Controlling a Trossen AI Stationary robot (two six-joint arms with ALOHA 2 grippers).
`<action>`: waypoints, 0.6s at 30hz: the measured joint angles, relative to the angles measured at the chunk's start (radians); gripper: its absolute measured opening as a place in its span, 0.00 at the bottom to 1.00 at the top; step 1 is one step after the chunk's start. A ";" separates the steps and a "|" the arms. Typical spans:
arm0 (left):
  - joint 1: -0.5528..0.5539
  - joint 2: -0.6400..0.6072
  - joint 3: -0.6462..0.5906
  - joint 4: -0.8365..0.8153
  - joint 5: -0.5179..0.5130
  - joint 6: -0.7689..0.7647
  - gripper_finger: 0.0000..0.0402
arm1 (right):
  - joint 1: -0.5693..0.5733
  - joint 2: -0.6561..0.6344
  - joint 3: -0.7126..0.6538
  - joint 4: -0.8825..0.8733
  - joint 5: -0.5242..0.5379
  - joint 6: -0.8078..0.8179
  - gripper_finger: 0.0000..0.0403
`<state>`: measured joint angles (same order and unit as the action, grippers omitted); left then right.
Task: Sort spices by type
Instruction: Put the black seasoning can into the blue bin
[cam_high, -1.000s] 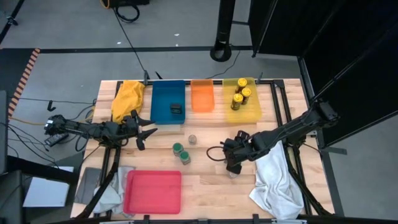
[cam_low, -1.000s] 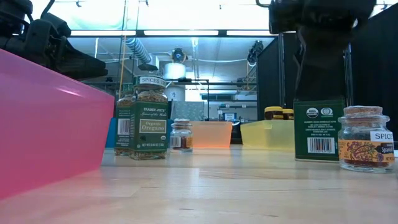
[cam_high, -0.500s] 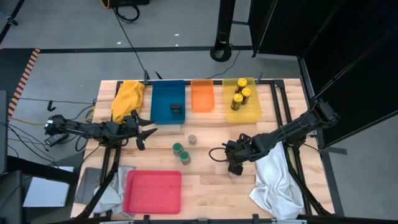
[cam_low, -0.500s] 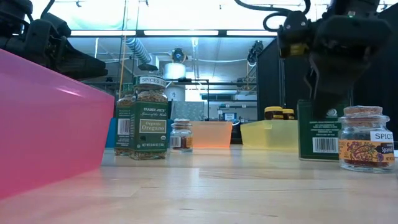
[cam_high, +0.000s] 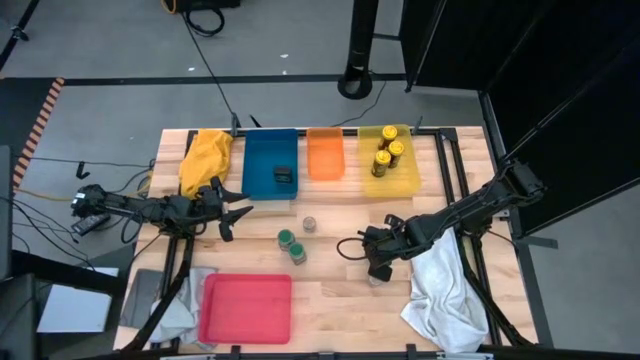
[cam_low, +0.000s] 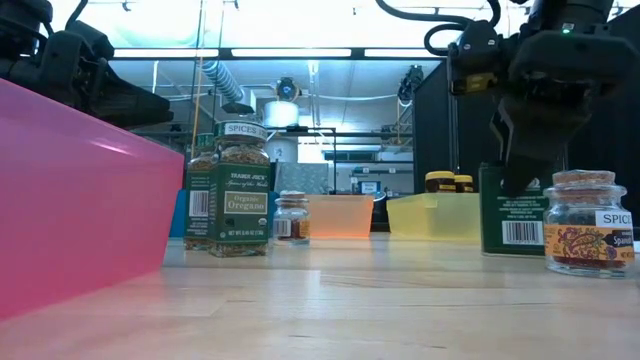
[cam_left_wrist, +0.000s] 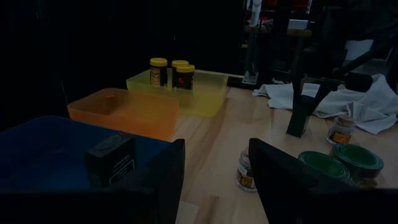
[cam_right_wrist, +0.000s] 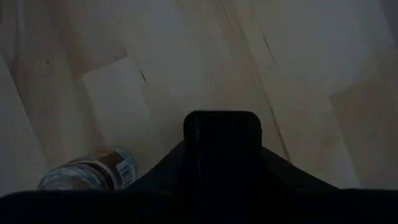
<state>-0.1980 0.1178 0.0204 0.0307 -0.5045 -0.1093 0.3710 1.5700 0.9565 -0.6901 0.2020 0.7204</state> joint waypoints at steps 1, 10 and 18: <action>0.000 0.000 0.000 0.000 0.000 0.000 0.46 | 0.000 0.000 0.000 0.002 0.000 -0.004 0.32; 0.000 0.000 0.000 0.000 0.000 0.000 0.46 | -0.002 0.000 0.000 0.007 0.000 -0.009 0.32; 0.000 0.000 0.000 0.000 0.000 0.000 0.46 | -0.025 0.000 0.000 0.015 0.001 -0.037 0.33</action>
<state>-0.1980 0.1177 0.0204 0.0307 -0.5045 -0.1093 0.3463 1.5700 0.9565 -0.6752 0.2028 0.6839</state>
